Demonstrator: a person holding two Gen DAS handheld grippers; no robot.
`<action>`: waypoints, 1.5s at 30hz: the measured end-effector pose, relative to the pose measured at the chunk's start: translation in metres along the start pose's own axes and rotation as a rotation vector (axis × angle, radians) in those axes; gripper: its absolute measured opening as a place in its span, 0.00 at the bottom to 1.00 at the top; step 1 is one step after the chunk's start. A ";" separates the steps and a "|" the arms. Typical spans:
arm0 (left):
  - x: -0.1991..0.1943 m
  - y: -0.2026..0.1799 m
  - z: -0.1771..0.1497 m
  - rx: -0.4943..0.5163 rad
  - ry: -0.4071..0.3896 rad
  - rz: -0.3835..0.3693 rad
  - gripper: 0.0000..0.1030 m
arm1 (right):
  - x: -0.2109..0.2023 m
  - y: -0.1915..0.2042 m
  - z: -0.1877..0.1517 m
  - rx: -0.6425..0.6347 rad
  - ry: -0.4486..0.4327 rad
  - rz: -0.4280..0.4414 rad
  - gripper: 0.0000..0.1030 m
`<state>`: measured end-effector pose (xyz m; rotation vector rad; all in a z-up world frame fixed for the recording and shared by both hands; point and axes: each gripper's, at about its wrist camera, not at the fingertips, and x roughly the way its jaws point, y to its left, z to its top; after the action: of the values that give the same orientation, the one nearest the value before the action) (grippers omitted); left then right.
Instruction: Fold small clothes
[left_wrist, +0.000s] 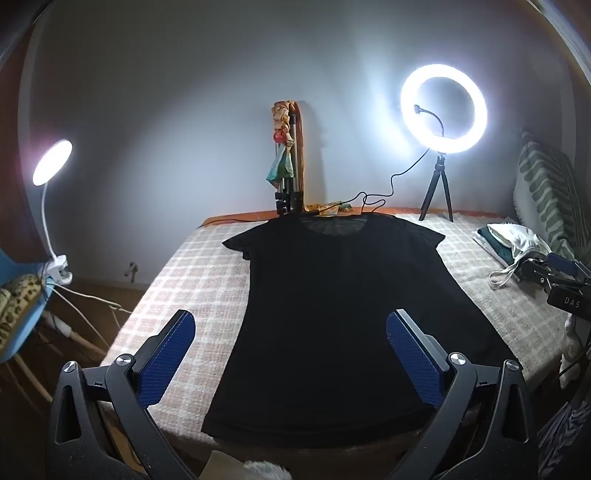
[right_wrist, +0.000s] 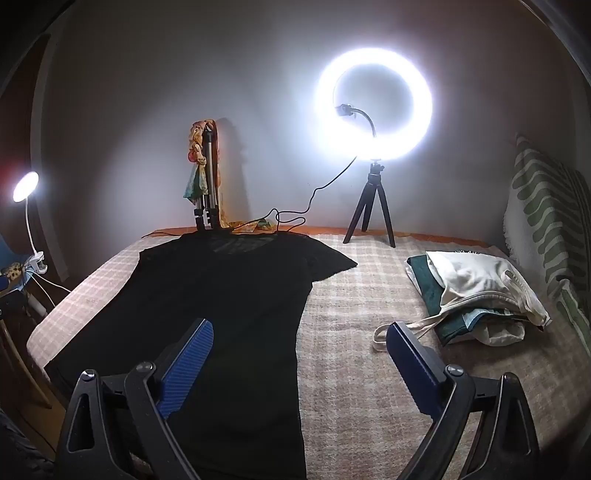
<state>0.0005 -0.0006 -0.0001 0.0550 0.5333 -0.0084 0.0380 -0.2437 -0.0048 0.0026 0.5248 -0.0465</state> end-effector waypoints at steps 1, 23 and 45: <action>0.000 0.000 0.000 0.000 0.000 0.001 1.00 | 0.001 0.000 0.000 0.003 0.014 0.001 0.94; -0.002 0.001 0.004 -0.018 -0.015 -0.009 1.00 | 0.001 0.001 0.000 0.004 0.006 0.002 0.94; -0.002 0.001 0.003 -0.023 -0.017 -0.008 1.00 | 0.001 0.002 0.001 0.006 0.003 0.003 0.94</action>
<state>0.0001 0.0006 0.0041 0.0305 0.5164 -0.0111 0.0394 -0.2420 -0.0042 0.0090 0.5280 -0.0451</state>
